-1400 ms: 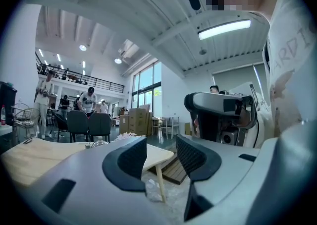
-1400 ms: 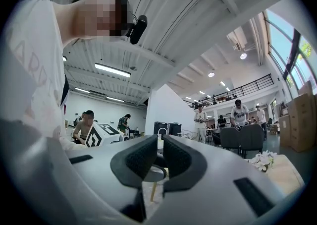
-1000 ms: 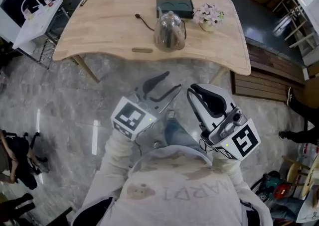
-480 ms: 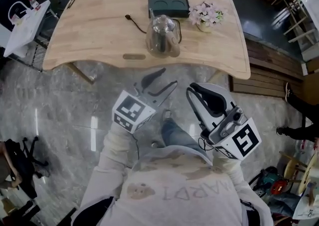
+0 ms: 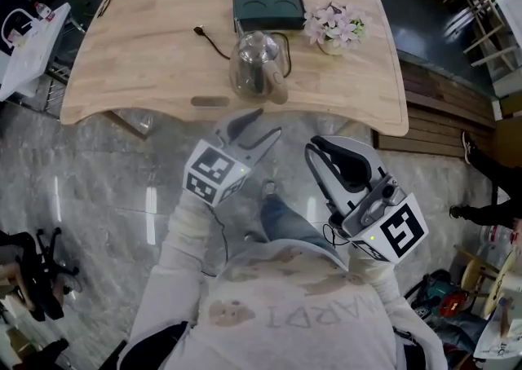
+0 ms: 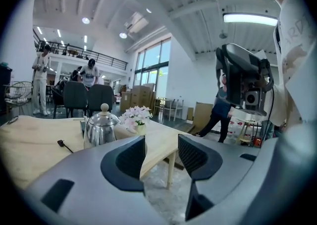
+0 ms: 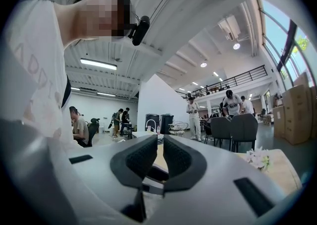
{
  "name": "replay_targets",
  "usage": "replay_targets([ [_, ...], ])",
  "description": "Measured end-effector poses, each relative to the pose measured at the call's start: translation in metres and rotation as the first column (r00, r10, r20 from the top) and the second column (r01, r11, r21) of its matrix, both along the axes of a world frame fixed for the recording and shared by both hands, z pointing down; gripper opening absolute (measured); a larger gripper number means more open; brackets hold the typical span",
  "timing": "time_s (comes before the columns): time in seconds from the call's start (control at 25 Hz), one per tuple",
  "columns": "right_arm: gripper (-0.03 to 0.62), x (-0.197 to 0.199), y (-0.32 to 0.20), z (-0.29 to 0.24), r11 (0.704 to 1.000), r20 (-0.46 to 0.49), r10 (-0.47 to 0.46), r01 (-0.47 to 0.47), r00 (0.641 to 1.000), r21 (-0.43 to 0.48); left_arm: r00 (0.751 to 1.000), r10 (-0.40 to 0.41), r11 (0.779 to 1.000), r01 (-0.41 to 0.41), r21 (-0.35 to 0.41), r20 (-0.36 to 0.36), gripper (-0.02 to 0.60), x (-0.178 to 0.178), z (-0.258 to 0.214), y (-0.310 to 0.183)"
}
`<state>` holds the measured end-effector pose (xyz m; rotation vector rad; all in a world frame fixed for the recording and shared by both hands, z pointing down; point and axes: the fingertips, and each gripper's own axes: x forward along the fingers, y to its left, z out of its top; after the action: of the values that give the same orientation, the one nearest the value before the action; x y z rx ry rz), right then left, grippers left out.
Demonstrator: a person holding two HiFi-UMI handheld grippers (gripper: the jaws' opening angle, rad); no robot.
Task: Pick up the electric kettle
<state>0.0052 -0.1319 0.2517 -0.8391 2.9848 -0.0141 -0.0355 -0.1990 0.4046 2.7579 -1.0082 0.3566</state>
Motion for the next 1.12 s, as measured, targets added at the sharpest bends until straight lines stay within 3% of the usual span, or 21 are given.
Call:
replay_targets([
  [0.84,0.043,0.033,-0.045,0.022,0.997,-0.027,0.057,-0.058,0.998,-0.050,0.995,0.045,0.995,-0.036,-0.097,0.085,0.207,0.016,0.066,-0.060],
  [1.12,0.043,0.039,-0.055,0.028,0.996,-0.032,0.068,-0.070,0.997,-0.061,0.993,0.059,0.995,-0.050,-0.088,0.099,0.212,0.021,0.077,-0.074],
])
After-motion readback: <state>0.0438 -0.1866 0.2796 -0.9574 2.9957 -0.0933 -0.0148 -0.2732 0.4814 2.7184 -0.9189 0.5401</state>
